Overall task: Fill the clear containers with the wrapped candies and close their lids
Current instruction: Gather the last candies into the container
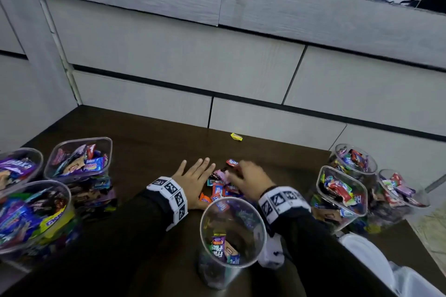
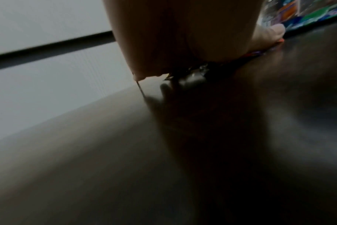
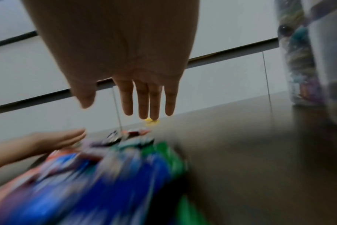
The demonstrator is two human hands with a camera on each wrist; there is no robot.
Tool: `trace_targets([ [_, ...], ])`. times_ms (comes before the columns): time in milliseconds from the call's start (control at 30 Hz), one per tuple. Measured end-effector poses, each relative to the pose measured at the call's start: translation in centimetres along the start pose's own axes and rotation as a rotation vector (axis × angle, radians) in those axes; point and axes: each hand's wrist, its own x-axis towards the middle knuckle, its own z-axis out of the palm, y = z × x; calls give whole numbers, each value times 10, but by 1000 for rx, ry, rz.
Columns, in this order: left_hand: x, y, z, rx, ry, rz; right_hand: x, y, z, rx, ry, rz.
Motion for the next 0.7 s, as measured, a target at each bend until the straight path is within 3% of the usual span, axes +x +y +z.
trace_targets([
  [67,4,-4,-4,-20,-26,13,19,2,-19,-50,90,14],
  [200,13,-11,-11,-46,-78,47,64,2,-38,-147,3,76],
  [400,22,-13,-11,-22,-99,113,110,2,-25,-181,-61,50],
  [500,22,-13,-10,-18,-96,120,117,6,-22,-181,-64,61],
  [700,18,-11,-8,17,-69,129,83,-5,-26,-179,-99,-89],
])
